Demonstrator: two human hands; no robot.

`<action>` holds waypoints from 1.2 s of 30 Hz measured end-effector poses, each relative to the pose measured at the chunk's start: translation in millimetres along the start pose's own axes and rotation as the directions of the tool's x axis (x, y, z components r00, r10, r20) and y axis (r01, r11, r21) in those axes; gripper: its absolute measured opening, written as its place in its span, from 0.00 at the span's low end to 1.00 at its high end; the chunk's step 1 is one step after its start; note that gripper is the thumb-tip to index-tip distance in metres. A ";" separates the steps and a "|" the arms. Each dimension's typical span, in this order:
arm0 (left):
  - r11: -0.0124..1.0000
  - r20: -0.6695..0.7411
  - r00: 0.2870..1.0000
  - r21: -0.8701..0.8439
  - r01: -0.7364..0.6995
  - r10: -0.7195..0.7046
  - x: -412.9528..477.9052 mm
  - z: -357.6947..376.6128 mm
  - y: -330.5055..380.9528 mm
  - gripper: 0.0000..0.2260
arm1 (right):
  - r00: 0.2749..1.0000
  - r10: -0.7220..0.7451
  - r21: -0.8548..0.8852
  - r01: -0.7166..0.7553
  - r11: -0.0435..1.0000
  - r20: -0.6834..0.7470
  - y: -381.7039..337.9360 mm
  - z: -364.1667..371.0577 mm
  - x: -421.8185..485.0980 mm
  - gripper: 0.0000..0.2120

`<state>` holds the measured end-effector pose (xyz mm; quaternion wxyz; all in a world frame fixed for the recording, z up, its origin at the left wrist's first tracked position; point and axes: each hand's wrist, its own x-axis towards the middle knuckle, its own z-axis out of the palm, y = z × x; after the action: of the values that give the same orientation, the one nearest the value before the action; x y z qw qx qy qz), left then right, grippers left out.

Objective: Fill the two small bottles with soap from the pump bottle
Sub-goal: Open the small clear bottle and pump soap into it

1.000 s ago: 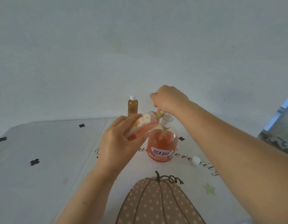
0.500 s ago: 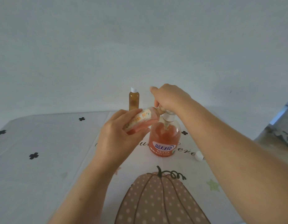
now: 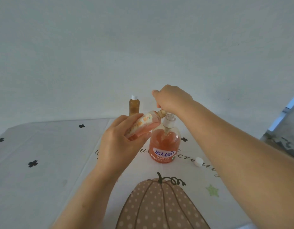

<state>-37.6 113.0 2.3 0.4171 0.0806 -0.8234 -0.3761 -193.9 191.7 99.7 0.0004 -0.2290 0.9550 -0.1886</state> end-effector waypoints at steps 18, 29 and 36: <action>1.000 0.033 0.999 -0.010 0.024 -0.024 2.2 -3.8 2.3 0.23 | 0.997 0.007 0.071 -0.013 0.997 0.073 0.7 13.9 -0.7 0.15; 0.993 0.006 0.998 -0.094 0.067 -0.067 -1.5 2.5 8.3 0.28 | 0.998 -0.056 0.046 0.057 0.997 -0.030 1.3 2.1 -2.6 0.20; 0.997 0.003 0.999 -0.055 0.049 -0.049 -1.9 1.8 3.9 0.23 | 0.996 -0.080 0.010 0.081 0.997 -0.038 -1.8 -0.8 -4.0 0.19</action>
<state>-37.1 117.5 3.1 0.4093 0.0889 -0.8109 -0.4087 -189.6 192.2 100.7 -0.0237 -0.2638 0.9437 -0.1982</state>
